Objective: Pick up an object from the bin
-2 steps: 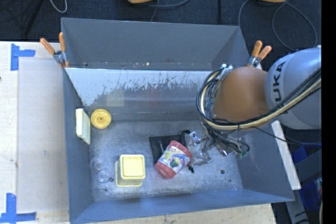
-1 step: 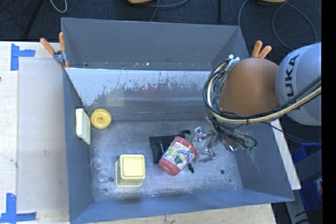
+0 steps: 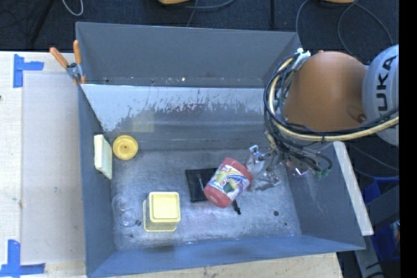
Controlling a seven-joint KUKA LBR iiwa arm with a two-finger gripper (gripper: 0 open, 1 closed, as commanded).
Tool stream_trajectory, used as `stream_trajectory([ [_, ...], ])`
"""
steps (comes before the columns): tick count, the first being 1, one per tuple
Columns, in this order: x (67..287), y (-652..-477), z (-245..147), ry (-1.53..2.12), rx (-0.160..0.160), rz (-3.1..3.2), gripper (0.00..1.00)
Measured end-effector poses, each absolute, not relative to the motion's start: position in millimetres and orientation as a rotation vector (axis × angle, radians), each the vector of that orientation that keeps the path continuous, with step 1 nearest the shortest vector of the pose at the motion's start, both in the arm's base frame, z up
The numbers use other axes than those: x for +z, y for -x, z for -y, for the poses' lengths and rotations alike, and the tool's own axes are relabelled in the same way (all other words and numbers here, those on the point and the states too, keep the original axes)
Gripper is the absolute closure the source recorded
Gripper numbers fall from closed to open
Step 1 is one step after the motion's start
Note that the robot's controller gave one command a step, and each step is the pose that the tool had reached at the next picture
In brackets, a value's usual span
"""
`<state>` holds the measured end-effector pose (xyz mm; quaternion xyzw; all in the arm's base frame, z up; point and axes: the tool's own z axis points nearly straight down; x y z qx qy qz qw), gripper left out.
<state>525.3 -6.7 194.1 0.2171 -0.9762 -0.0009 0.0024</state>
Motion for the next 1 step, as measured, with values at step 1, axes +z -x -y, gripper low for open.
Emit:
stream_trajectory([
  [1, 253.1, -525.3, 6.0, -0.685, -0.001, 3.066, 1.00],
])
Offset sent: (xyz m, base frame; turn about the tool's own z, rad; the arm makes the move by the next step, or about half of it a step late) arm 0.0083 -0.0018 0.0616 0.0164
